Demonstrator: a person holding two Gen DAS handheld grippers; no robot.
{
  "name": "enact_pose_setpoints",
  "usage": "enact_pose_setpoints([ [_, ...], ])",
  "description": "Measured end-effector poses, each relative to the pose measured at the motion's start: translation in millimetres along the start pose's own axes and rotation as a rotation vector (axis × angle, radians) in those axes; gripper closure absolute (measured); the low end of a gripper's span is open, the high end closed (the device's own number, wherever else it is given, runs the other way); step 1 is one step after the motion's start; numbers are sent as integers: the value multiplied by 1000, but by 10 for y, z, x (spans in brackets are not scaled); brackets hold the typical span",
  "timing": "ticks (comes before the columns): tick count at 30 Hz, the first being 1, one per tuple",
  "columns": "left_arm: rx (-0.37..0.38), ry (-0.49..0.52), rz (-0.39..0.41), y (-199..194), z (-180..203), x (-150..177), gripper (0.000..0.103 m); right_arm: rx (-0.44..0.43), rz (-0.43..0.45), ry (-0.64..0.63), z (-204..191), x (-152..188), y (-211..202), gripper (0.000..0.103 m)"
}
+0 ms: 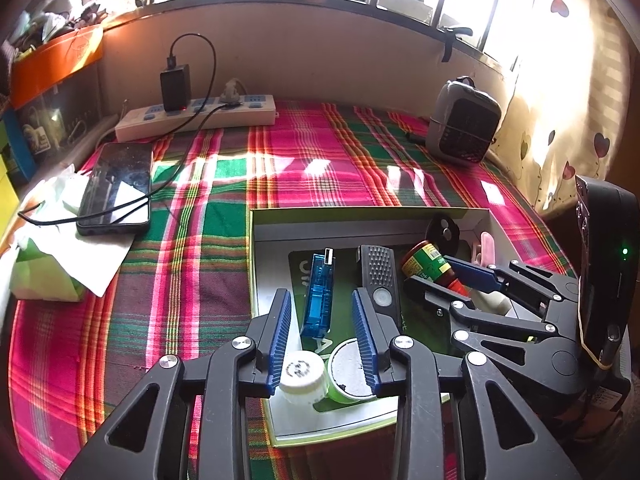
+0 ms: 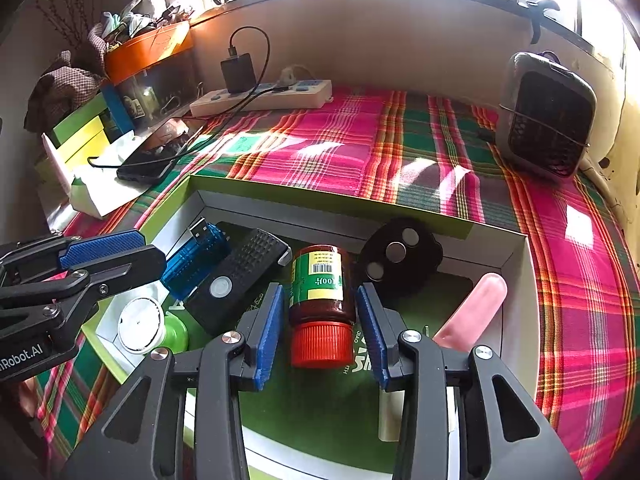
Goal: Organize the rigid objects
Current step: 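Open left gripper releasing white cap while right gripper lowers jar into box, then open right gripper releasing the red-capped jar upright in the box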
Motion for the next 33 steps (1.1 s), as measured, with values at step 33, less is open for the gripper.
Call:
enact_pose_setpoints([
  [33, 20, 1, 45, -485, 117, 240, 71, 31, 67, 9, -39, 108, -527, 56],
])
Point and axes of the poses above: each gripper's, at about its wrist camera, not at the fingertips, and y roughly the way its jaws point, z to its right, x to its underside, the point moved 9 cm from there along y, roughly the way its jaws point, and after that the axes turned 9 degrees about -y, right-handed, at the moved point
